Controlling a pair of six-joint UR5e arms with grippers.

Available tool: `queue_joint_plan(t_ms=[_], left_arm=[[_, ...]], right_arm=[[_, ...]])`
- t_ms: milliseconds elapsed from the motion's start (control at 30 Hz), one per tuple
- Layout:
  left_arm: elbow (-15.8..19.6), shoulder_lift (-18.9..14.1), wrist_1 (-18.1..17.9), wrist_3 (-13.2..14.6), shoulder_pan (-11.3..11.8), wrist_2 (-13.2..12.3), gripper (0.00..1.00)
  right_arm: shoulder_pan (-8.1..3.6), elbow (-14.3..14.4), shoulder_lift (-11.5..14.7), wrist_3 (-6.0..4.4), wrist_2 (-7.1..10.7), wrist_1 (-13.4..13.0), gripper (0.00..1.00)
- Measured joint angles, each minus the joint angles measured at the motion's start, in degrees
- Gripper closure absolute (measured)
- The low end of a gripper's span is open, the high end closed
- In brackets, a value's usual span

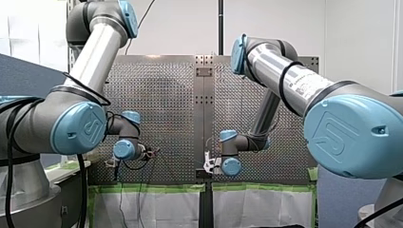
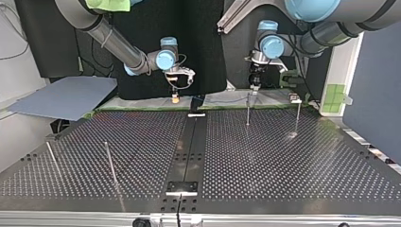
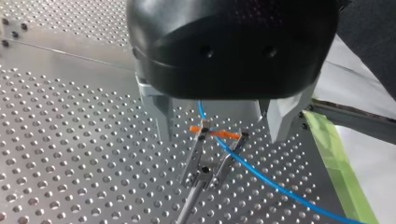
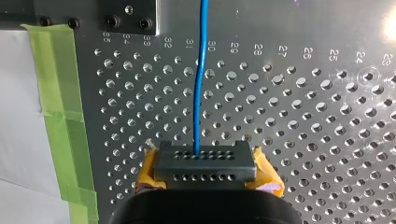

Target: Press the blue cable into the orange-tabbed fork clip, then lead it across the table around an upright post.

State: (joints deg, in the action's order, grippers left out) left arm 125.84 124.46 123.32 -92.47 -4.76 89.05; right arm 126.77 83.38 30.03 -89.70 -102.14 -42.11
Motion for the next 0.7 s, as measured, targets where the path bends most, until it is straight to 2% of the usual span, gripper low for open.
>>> queue_joint_plan(t_ms=[700], left_arm=[[0.0,0.0,0.0,-0.8,-1.4,1.6,0.00]], right_arm=[[-0.15,0.0,-0.1,-0.09,0.78,0.1,1.00]])
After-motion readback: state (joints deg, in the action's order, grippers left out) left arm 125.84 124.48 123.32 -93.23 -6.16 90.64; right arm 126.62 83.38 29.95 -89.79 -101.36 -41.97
